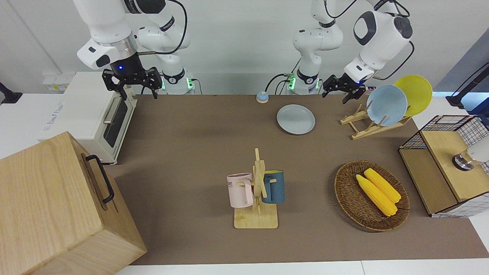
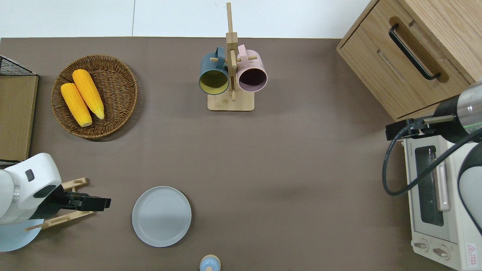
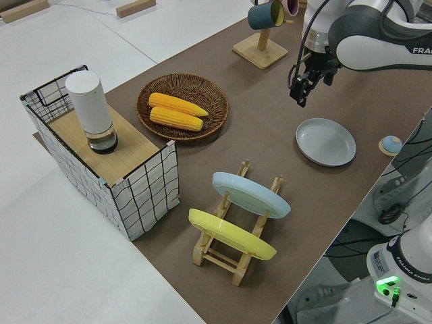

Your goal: Pick gray plate from low plate rack and place it on table with left arm

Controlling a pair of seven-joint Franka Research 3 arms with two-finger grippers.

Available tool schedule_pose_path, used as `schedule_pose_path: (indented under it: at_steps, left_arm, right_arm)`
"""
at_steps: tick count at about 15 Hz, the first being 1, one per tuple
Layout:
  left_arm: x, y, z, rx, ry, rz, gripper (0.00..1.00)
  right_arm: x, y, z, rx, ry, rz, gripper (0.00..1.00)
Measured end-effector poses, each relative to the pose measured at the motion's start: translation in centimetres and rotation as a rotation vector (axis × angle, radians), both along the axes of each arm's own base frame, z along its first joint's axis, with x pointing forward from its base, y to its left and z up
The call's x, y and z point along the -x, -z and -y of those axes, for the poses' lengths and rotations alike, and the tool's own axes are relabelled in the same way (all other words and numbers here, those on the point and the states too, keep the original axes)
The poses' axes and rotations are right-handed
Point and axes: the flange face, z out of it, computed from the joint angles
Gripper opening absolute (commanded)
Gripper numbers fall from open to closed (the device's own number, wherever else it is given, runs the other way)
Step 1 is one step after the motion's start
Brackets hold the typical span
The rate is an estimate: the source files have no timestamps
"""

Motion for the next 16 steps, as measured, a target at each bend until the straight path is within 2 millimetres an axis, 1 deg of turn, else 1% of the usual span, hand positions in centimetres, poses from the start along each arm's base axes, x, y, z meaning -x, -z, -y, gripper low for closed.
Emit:
schedule_pose_path:
  at_steps: [4,5,6,8,10,12,16]
  left_arm:
    - [-0.2,-5.7,-0.5,-0.073,-0.025,0.017,1.00]
    - [-0.2,-6.8,-0.6,-0.088,-0.026,0.025,1.00]
    - [-0.2,-8.7,-0.9,-0.110,-0.028,0.044,1.00]
    - [0.0,-10.8,-1.2,-0.144,-0.026,0.061,1.00]
    - [0.1,-11.7,-1.5,-0.171,-0.024,0.068,1.00]
    - [0.1,-11.9,-1.4,-0.184,-0.019,0.070,1.00]
    - [0.4,-11.5,0.6,-0.304,0.029,0.037,1.00]
  right_arm:
    - [0.0,0.0,0.0,0.000,0.000,0.000,0.983]
    - [0.0,0.0,0.0,0.000,0.000,0.000,0.983]
    - [0.0,0.0,0.0,0.000,0.000,0.000,0.983]
    - [0.0,0.0,0.0,0.000,0.000,0.000,0.983]
    - [0.0,0.0,0.0,0.000,0.000,0.000,0.983]
    - [0.0,0.0,0.0,0.000,0.000,0.000,0.983]
    - [0.0,0.0,0.0,0.000,0.000,0.000,0.983]
